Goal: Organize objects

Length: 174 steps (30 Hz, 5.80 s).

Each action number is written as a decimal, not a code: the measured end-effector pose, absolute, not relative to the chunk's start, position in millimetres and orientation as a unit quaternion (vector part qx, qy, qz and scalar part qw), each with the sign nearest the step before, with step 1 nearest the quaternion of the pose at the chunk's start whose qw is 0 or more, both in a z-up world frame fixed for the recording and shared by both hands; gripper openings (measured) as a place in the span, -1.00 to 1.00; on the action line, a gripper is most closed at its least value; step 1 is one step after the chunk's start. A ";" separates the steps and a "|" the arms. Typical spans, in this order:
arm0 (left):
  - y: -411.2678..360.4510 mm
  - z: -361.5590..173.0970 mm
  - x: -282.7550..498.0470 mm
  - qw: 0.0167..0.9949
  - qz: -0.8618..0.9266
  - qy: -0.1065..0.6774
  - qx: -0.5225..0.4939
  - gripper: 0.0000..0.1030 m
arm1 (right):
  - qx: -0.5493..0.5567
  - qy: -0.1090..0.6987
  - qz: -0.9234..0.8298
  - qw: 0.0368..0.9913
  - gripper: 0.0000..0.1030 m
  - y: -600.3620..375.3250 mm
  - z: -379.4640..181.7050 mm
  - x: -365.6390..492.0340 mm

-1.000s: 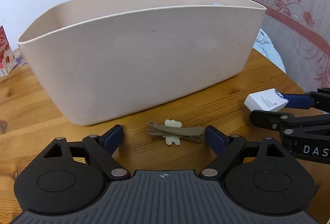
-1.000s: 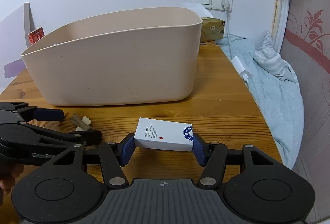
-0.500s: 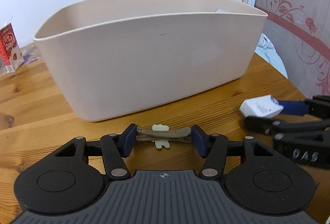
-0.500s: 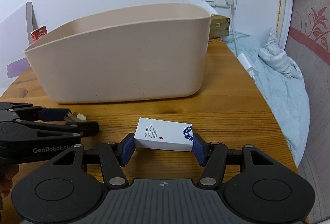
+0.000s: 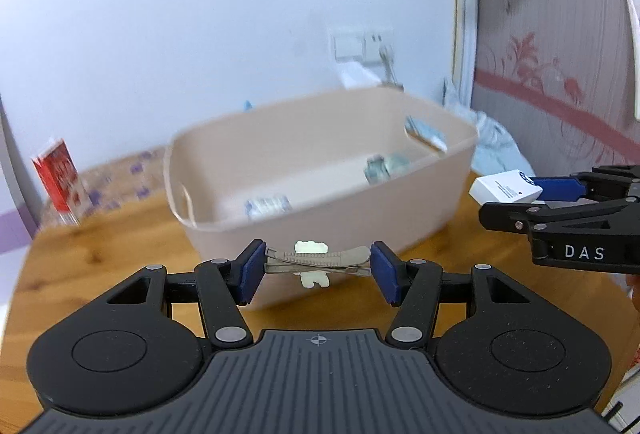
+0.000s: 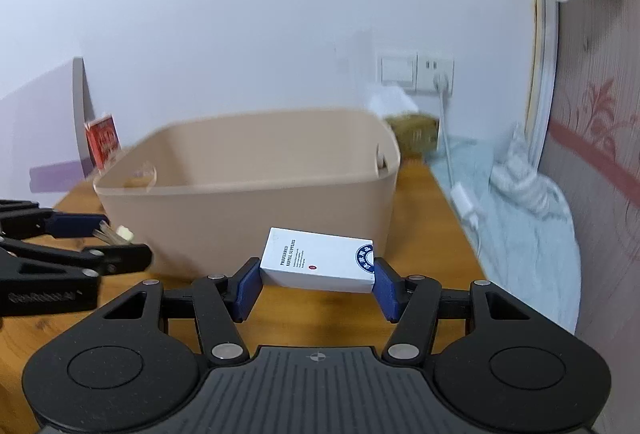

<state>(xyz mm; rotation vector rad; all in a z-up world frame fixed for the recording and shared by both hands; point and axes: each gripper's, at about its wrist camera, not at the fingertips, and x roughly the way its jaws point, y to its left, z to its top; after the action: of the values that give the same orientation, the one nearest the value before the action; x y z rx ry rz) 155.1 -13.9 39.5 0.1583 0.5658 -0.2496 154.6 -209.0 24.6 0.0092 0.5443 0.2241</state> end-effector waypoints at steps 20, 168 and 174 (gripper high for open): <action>-3.0 88.5 250.8 0.956 -0.093 0.268 0.069 0.14 | -0.009 0.204 0.111 0.973 0.08 -196.5 86.5 224.4; 74.5 100.7 -24.8 0.952 -0.022 0.306 0.021 0.74 | -0.009 0.307 0.091 0.947 1.00 -164.6 96.7 -16.7; 75.4 98.5 -21.4 0.950 -0.020 0.310 0.019 0.74 | -0.012 0.312 0.088 0.946 1.00 -163.0 96.1 -13.0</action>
<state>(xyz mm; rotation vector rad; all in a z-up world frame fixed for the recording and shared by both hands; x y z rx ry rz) -21.4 75.4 98.5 0.0387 0.6298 -0.0405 -13.0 -163.0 96.1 -0.0244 0.6350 0.1801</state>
